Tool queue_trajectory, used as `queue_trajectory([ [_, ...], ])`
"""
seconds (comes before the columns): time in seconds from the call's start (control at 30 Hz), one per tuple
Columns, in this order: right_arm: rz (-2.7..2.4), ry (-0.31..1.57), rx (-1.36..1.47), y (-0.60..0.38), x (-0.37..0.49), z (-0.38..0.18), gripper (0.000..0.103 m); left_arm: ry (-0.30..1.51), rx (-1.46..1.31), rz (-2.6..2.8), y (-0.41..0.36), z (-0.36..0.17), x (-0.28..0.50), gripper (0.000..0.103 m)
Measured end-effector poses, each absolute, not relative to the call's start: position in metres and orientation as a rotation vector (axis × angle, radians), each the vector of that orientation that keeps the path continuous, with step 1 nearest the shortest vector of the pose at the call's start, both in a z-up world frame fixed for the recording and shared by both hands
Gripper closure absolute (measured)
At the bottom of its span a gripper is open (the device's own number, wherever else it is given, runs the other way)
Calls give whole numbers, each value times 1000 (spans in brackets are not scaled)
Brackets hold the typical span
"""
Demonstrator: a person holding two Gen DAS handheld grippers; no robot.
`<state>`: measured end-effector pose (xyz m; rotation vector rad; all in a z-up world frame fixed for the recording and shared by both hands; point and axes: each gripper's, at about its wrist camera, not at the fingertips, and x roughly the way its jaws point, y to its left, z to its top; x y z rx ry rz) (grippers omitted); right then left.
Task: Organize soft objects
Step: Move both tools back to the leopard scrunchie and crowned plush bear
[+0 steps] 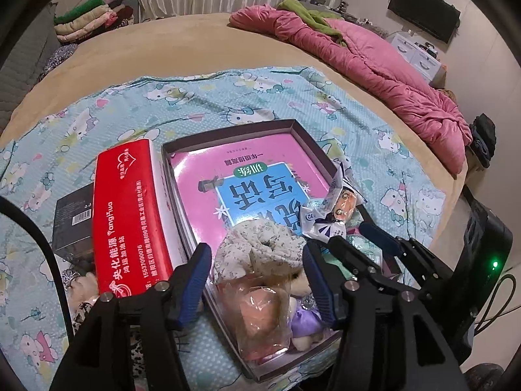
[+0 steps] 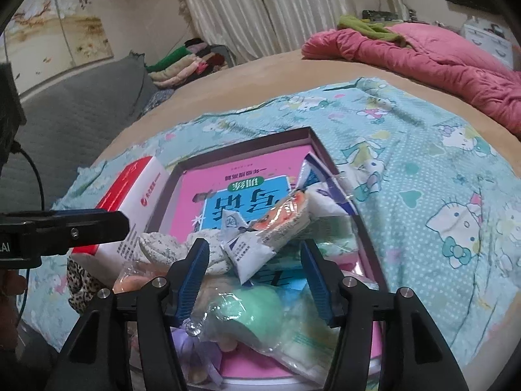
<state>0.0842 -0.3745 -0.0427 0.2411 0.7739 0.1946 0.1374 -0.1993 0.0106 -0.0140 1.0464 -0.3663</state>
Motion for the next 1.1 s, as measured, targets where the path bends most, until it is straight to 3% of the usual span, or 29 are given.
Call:
queue_trajectory([
  [0.37, 122, 714, 255, -381, 71, -22, 29, 1024, 2, -347, -191, 19, 127, 43],
  [1.1, -17, 633, 279, -384, 41, 23, 21, 989, 28, -336, -170, 32, 95, 31],
])
